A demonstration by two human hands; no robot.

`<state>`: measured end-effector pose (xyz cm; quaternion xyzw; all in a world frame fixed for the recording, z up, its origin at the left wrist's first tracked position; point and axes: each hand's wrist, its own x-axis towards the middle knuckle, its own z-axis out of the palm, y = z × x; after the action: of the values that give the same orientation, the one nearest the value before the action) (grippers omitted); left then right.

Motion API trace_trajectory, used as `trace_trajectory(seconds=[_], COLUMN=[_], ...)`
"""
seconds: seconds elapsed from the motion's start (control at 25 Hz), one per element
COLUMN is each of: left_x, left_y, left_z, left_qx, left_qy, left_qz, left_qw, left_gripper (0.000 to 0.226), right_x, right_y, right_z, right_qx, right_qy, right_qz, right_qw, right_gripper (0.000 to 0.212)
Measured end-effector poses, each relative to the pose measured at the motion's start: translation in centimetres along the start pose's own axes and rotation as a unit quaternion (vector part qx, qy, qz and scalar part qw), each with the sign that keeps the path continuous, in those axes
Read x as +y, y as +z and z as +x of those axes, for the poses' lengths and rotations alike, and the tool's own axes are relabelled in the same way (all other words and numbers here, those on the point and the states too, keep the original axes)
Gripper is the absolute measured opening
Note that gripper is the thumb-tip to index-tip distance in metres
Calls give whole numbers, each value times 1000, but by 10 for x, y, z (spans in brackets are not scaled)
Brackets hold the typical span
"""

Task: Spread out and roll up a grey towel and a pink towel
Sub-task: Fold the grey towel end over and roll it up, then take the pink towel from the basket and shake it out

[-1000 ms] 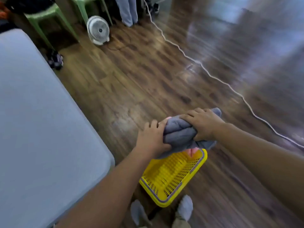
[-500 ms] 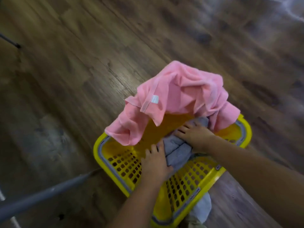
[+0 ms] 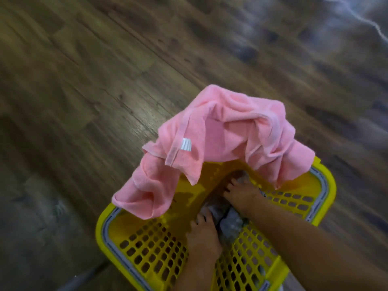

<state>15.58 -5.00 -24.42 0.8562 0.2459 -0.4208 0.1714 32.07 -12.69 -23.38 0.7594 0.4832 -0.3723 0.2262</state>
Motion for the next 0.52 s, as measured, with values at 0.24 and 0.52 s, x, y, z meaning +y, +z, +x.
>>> trace_trajectory(seconds=[0.24, 0.52], left_x=[32, 34], left_y=[-133, -266], left_z=[-87, -23], left_qx=[225, 397], left_qy=[156, 90], left_qz=[48, 45], left_qw=[961, 912], left_gripper=[63, 97], right_x=[14, 92], right_y=[-105, -185], right_z=[-98, -104], right_qx=[153, 337], right_qy=[-25, 182], right_qz=[76, 51], right_qw=[985, 922], right_gripper=[57, 82])
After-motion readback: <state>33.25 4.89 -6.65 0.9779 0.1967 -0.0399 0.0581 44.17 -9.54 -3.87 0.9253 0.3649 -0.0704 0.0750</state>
